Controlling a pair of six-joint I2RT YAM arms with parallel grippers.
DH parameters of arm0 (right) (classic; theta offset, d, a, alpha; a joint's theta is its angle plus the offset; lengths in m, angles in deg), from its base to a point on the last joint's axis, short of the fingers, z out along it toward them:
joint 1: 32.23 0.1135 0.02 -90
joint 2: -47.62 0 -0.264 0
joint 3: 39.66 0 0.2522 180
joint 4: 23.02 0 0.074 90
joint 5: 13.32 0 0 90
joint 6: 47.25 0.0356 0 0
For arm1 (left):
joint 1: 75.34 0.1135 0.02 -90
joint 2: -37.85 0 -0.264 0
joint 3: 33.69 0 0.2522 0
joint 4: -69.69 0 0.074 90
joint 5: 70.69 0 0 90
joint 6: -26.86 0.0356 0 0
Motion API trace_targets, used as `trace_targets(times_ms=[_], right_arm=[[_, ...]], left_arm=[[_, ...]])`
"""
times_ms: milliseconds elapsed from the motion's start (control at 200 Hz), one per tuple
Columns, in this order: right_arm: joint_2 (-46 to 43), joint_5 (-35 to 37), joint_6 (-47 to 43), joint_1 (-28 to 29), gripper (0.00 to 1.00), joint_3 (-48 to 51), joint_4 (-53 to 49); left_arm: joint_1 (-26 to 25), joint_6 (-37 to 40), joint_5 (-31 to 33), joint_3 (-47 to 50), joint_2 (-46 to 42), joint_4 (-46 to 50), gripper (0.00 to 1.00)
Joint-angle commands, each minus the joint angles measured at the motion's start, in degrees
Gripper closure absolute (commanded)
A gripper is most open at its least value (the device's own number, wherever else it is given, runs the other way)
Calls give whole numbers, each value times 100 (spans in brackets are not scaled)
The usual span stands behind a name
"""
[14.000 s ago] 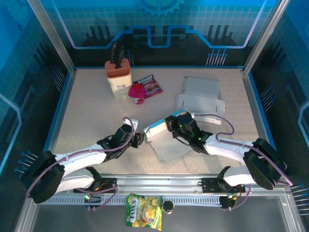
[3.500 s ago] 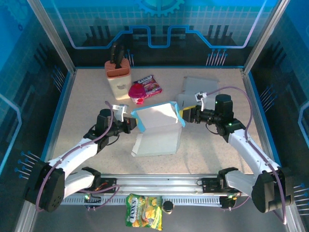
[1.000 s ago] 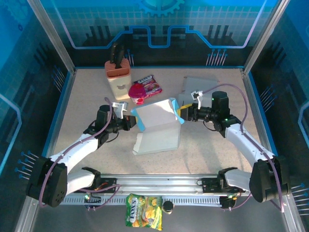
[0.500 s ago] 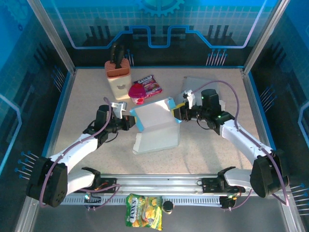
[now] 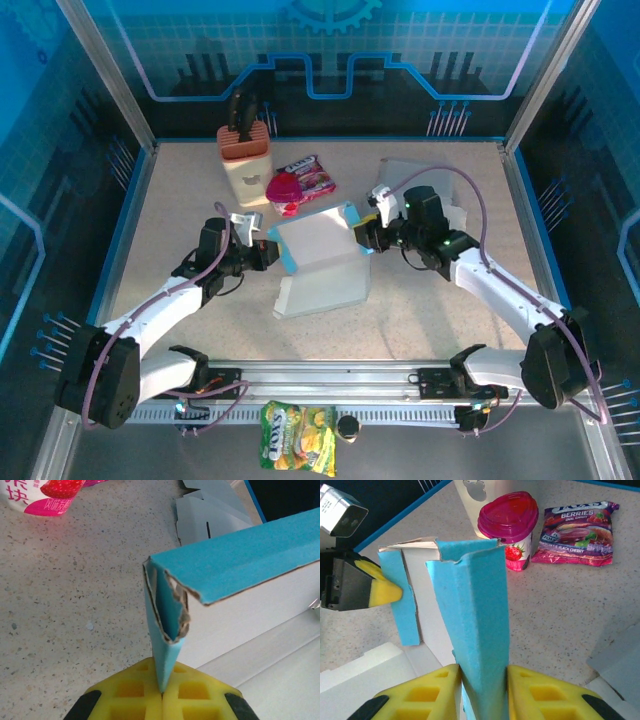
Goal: Fold the paper box
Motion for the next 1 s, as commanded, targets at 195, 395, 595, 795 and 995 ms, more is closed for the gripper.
trace_targets(times_ms=[195,395,595,795,995], right_arm=[[249,1639,-223,824,72,-266,-288],[494,2490,-246,1252,72,-411,-345],[632,2965,-195,1473,75,-451,-302],[732,3307,-47,1547,87,-495,-313],[1310,4426,420,1925,100,-1021,-886]], left_arm=[[-155,98,72,-348,-176,93,100],[-386,146,363,-423,-241,234,100],[-556,160,580,-431,-267,271,100],[-678,168,767,-456,-319,353,100],[-978,60,1410,-712,-228,691,100]])
